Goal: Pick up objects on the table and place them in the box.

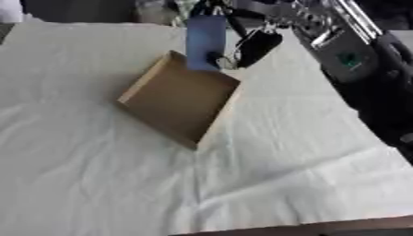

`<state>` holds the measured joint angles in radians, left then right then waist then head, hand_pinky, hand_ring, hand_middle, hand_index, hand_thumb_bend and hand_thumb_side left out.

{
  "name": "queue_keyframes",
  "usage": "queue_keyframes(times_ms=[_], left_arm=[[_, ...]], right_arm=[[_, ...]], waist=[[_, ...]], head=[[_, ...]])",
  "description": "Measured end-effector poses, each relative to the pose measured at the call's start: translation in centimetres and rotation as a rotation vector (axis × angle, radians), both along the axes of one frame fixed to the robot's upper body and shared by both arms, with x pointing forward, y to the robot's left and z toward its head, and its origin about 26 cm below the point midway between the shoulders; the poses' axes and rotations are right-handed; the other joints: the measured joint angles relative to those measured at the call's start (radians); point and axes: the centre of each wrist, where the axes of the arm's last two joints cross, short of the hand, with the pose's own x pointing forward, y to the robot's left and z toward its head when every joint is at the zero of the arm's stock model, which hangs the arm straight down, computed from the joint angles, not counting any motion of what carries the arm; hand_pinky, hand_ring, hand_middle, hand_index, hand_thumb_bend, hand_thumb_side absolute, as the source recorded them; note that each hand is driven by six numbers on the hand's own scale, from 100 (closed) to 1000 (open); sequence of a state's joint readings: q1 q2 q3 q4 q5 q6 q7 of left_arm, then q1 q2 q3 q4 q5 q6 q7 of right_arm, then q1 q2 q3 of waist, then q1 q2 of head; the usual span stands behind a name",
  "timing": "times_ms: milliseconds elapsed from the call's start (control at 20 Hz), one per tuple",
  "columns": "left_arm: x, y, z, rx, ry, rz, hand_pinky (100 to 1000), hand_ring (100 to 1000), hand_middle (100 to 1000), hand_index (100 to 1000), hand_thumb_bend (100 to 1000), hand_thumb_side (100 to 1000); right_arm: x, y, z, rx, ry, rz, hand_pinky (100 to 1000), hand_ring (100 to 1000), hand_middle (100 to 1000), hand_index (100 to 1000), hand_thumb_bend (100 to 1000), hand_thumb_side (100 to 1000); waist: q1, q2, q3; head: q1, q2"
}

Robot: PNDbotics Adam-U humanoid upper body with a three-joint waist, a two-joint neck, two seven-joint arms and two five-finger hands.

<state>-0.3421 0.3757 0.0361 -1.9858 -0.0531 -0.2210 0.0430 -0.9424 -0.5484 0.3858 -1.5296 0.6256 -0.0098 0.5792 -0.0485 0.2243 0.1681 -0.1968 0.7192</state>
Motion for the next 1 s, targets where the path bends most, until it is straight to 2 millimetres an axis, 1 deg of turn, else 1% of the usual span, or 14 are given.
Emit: queue_keyframes(times_ms=[150, 400, 800, 1000], left_arm=[[0.0, -0.2, -0.1, -0.005, 0.001, -0.006, 598, 684, 547, 688, 365, 649], [0.0, -0.3, 0.0, -0.006, 0.003, -0.013, 598, 684, 547, 687, 363, 652], [0.1, -0.5, 0.1, -0.016, 0.001, -0.023, 597, 685, 547, 687, 362, 655], [0.1, -0.7, 0.0, -0.018, 0.003, -0.028, 597, 685, 547, 686, 361, 655]], right_arm=[[0.9, 0.4, -1.2, 0.001, 0.014, -0.002, 569, 314, 429, 645, 101, 330], [1.9, 1.4, -2.7, 0.003, 0.033, 0.015, 567, 314, 428, 636, 100, 339], [2.9, 2.7, -5.2, 0.012, 0.051, 0.020, 561, 311, 426, 626, 100, 359], [3.3, 2.9, -6.2, 0.006, 0.056, 0.010, 558, 309, 424, 620, 100, 375]], waist=[[0.000, 0.004, 0.004], [0.001, 0.007, 0.010], [0.005, 0.016, 0.017], [0.005, 0.018, 0.017]], head=[[-0.003, 0.000], [-0.007, 0.000], [-0.022, 0.000], [-0.027, 0.000]])
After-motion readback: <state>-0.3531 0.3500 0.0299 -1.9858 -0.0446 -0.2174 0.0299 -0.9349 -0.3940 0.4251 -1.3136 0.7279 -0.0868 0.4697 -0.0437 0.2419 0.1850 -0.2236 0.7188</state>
